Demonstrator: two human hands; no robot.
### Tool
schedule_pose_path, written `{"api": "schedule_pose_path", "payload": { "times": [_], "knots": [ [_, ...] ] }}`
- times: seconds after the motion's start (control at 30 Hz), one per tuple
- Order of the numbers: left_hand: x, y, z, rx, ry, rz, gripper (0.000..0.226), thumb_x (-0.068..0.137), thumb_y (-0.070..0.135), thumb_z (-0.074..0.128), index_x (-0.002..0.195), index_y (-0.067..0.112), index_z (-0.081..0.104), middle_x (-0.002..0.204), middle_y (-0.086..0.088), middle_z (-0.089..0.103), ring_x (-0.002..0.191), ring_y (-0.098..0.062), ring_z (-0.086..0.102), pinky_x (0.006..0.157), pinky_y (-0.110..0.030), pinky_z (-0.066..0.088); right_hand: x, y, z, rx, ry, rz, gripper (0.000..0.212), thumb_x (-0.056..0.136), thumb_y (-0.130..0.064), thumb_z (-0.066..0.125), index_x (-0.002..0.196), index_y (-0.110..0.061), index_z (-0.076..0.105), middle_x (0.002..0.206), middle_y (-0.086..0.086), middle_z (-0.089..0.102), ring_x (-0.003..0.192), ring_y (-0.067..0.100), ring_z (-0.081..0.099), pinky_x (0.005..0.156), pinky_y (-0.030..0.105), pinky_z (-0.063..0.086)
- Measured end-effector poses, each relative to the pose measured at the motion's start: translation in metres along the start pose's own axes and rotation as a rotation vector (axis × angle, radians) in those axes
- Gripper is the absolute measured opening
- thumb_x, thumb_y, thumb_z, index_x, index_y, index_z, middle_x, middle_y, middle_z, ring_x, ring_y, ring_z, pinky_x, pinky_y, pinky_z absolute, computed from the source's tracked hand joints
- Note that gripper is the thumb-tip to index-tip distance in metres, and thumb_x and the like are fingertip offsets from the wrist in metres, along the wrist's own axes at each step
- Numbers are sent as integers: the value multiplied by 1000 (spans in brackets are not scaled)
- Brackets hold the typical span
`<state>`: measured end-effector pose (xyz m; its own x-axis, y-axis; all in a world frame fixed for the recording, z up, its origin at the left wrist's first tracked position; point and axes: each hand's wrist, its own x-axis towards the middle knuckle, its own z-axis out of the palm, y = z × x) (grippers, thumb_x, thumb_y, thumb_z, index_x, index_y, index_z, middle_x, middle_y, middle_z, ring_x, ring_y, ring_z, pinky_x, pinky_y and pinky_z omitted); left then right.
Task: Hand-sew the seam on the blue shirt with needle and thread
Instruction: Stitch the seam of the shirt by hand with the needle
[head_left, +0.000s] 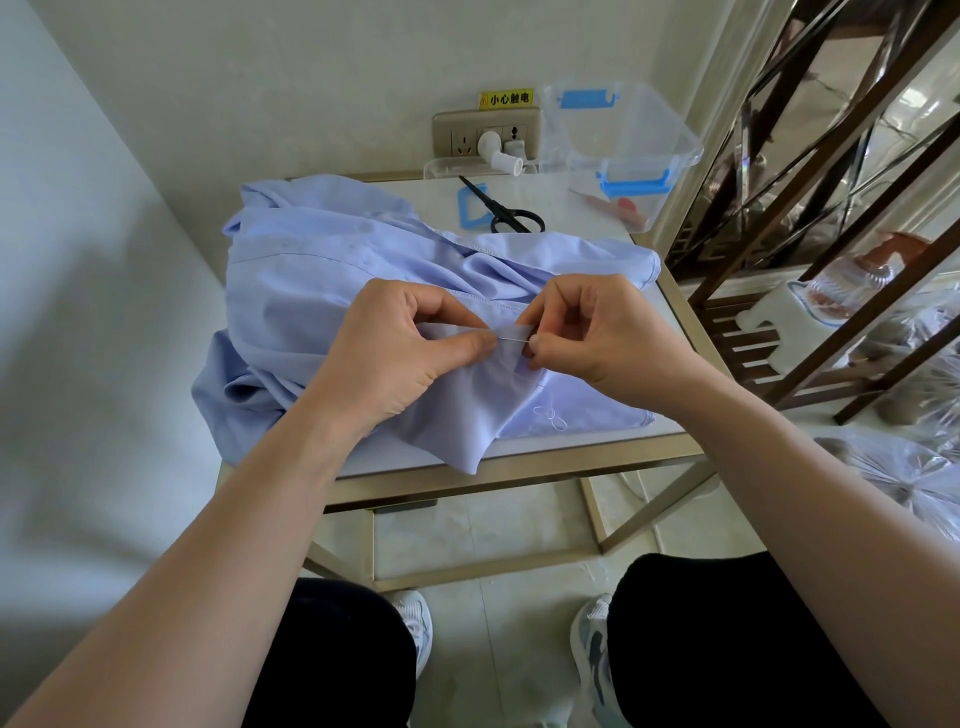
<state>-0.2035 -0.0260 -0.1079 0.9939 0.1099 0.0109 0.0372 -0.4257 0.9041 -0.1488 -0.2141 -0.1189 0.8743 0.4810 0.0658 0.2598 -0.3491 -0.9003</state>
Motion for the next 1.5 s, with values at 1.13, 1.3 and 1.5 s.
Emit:
{"api": "schedule_pose_path", "payload": {
  "times": [1.13, 1.3, 1.5],
  "knots": [
    [0, 3, -10, -289, -167, -116, 16, 85, 7, 69, 78, 18, 78, 83, -3, 76, 81, -11, 67, 84, -23, 51, 3, 9, -8, 357, -181, -43, 12, 92, 7, 55, 86, -3, 56, 82, 2, 72, 77, 18, 69, 77, 25, 54],
    [0, 3, -11, -390, -197, -149, 8, 80, 10, 70, 83, 13, 77, 87, -8, 75, 83, -14, 68, 83, -23, 54, 5, 13, -7, 458, -215, -43, 5, 85, -7, 61, 86, -3, 57, 81, 3, 71, 79, 19, 68, 81, 27, 53],
    [-2, 1, -11, -447, -276, -177, 15, 68, 22, 72, 80, 15, 79, 89, -8, 76, 83, -15, 69, 82, -23, 55, 4, 14, -3, 478, -239, -39, 5, 88, -7, 59, 88, -2, 61, 79, 3, 70, 77, 16, 65, 79, 25, 52]
  ]
}}
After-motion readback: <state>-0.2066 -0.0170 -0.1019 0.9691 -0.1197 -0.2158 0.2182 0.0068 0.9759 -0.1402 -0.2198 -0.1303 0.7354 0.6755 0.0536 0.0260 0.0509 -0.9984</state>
